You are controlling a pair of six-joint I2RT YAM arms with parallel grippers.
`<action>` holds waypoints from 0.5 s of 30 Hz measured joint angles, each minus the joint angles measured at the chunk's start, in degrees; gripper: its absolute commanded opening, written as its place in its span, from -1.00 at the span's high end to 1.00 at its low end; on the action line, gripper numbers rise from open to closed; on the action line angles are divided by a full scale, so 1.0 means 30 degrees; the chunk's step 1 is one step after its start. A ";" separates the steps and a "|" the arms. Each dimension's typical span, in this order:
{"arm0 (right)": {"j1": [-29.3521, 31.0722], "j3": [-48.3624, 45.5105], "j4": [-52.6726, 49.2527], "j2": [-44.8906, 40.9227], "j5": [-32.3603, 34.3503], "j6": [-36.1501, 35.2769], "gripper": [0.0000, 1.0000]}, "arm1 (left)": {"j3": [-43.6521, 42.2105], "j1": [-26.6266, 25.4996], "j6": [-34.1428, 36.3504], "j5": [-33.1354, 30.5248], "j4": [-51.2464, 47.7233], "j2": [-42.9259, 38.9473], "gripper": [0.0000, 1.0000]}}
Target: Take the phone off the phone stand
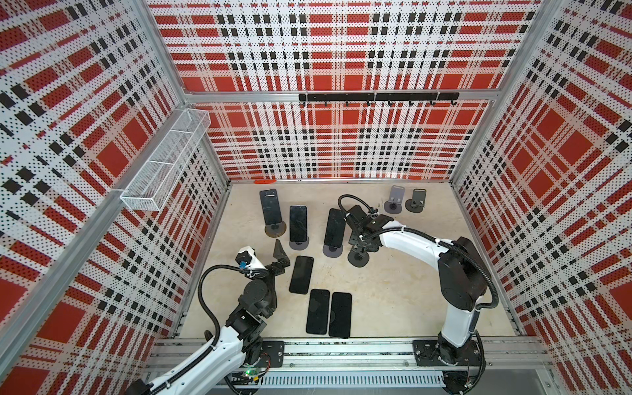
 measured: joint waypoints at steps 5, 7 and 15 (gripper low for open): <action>0.0007 0.0415 -0.0160 0.0175 0.0291 -0.0444 -0.15 | 0.0000 0.0000 -0.0029 -0.0102 -0.0044 0.0007 -0.96; 0.0000 0.0532 -0.0306 0.0175 0.0597 -0.0750 -0.15 | 0.0000 0.0000 -0.0015 -0.0058 -0.0051 -0.0007 -0.96; -0.0670 0.1515 -0.0466 0.0153 0.1056 -0.2397 -0.15 | 0.0000 0.0000 -0.0015 0.0051 -0.0058 -0.0306 -0.96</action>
